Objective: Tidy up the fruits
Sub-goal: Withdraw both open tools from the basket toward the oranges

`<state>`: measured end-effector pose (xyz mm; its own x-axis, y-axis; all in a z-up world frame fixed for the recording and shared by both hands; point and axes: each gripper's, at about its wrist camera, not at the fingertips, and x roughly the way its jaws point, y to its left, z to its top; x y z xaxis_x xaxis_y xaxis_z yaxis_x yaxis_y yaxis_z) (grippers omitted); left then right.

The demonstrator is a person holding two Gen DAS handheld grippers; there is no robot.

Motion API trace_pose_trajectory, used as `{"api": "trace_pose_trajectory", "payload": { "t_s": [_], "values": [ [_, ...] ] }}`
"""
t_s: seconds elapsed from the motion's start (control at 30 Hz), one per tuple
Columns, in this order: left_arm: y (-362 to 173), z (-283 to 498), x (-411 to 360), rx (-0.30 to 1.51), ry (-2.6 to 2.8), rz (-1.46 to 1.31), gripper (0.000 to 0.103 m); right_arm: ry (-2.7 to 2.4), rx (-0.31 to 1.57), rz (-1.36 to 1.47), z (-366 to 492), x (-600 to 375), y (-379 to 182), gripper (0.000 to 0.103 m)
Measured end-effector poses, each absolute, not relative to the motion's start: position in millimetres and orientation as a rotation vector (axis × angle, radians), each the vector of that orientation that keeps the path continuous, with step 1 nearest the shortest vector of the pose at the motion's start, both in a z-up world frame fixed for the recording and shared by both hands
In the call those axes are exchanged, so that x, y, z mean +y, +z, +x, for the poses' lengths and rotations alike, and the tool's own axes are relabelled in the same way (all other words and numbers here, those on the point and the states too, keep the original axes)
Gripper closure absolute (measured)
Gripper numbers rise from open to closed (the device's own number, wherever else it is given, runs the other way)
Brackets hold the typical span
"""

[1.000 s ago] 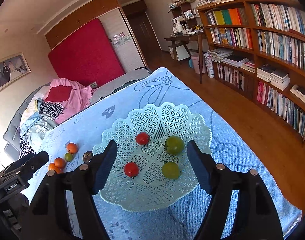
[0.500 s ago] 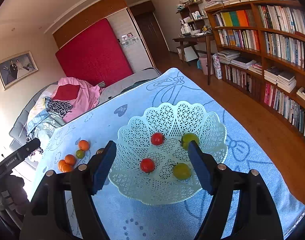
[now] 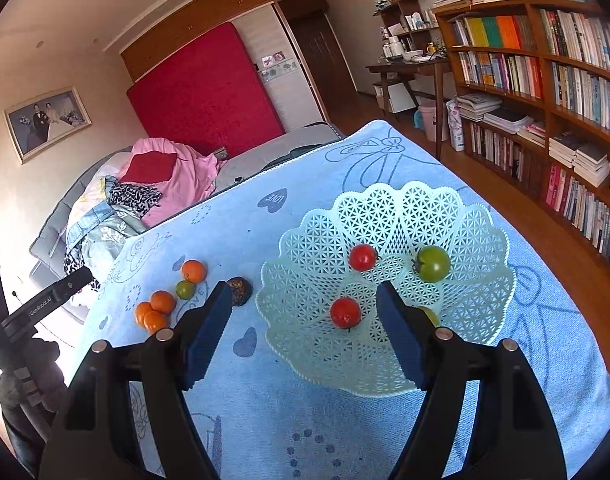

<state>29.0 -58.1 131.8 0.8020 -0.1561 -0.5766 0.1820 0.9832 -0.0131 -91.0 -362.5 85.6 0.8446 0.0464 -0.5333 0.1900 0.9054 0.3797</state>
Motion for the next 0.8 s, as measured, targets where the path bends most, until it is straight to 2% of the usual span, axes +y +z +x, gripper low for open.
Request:
{"api": "trace_pose_trajectory", "payload": {
  "t_s": [0.43,0.8],
  "values": [
    [88.3,53.5,-28.7,0.714,-0.111,0.012,0.005,0.025,0.642,0.369,-61.2,-303.6,73.0,0.027],
    [51.2,63.5,-50.5,0.804,-0.166,0.022,0.005,0.063,0.695,0.330,-41.1,-278.9,59.4,0.027]
  ]
}}
